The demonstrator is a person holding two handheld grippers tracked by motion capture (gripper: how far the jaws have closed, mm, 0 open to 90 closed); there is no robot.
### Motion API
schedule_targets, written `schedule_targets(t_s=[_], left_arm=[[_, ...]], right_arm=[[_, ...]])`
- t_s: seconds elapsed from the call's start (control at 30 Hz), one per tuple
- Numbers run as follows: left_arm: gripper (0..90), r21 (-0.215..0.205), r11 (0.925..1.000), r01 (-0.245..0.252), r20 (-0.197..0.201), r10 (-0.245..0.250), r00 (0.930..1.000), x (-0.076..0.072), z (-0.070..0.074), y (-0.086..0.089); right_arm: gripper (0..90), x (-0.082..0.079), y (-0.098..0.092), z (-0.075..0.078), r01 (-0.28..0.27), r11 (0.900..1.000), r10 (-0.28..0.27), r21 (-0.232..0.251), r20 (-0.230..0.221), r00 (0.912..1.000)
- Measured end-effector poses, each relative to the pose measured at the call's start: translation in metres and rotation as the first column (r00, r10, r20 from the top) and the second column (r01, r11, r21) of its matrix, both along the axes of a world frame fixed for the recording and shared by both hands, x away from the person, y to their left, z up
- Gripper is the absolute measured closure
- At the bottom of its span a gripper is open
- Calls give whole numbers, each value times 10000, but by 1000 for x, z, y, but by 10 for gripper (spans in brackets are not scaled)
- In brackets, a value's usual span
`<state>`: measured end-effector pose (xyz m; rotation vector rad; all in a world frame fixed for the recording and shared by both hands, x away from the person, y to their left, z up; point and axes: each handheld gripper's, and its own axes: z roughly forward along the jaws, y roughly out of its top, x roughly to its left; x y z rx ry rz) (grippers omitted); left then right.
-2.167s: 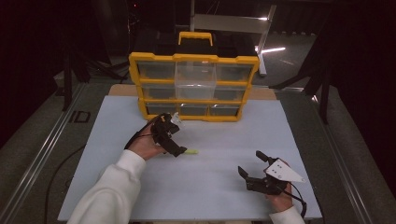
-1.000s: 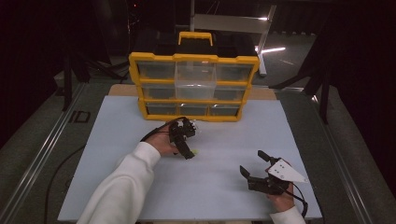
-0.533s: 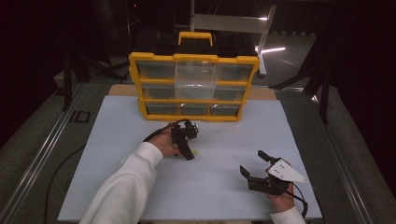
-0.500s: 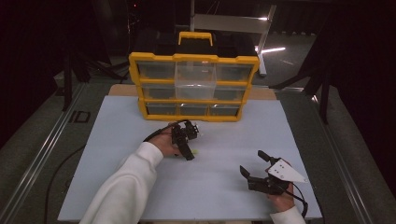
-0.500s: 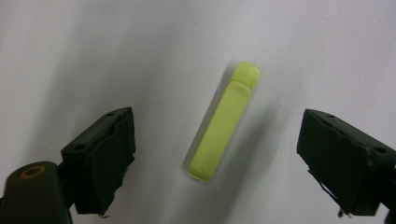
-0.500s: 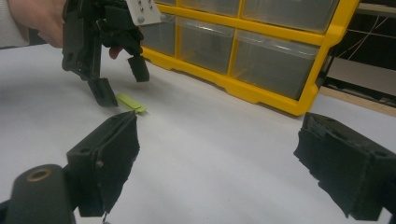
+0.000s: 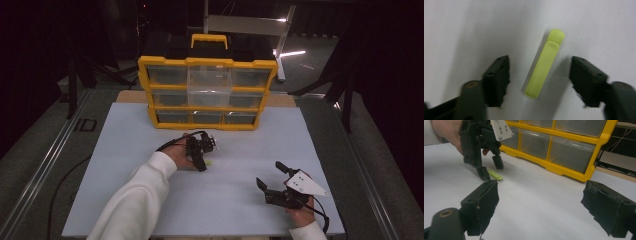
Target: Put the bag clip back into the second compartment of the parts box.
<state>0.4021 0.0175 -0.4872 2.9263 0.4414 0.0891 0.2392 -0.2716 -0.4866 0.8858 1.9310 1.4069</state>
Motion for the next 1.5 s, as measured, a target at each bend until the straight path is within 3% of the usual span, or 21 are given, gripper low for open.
schedule_targets(t_s=[0.27,0.47,1.07,1.5], left_arm=[[612,-78,9999,96,-540,-100,9985,3,0,-2],[770,149,9999,21,-694,-11,9976,5,1,-2],[786,476,9988,88,-647,-57,9979,4,3,1],[786,153,9998,100,-458,-93,9989,0,21,14]], right_arm=[[129,0,0,0,2,10000,-2,-4,2,10000],[130,0,0,0,-26,10000,26,-5,3,10000],[130,-1,0,0,-8,10000,8,-5,-5,10000],[131,-1,0,0,-13,10000,13,-22,4,10000]])
